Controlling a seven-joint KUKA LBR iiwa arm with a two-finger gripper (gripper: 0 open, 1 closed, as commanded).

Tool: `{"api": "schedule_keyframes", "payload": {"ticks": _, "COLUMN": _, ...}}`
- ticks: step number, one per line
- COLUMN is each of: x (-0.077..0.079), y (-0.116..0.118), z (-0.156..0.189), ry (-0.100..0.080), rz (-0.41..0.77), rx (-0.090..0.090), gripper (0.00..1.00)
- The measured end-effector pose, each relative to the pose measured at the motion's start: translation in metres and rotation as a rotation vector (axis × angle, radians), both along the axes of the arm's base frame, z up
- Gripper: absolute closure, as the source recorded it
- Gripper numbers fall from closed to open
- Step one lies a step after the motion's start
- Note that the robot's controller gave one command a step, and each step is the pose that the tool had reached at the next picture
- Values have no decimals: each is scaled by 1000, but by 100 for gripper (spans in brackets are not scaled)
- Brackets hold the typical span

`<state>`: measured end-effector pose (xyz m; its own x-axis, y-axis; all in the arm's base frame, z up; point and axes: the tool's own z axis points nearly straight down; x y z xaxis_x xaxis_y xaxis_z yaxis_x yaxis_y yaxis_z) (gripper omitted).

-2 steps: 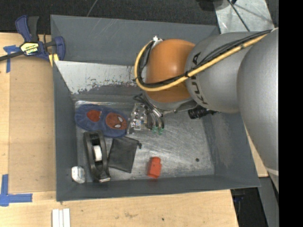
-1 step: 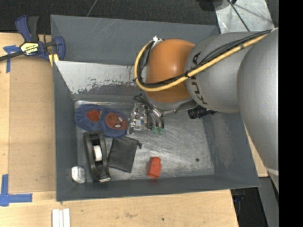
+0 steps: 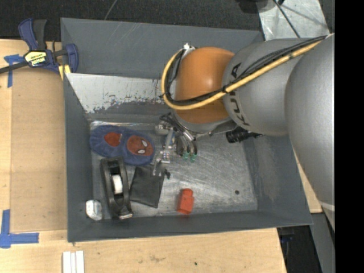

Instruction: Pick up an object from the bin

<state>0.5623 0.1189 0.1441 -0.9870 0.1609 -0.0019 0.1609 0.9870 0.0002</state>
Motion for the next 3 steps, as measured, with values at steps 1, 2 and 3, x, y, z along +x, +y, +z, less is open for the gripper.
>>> {"api": "schedule_keyframes", "payload": {"ticks": 1, "x": -4, "y": 18, "z": -70, "ry": -15, "rz": -100, "rx": 1, "gripper": 0}}
{"api": "schedule_keyframes", "payload": {"ticks": 2, "x": 2, "y": 19, "z": -64, "ry": -34, "rz": -99, "rx": 6, "gripper": 100}}
{"api": "schedule_keyframes", "payload": {"ticks": 3, "x": 2, "y": 14, "z": 75, "ry": -9, "rz": -82, "rx": 3, "gripper": 100}}
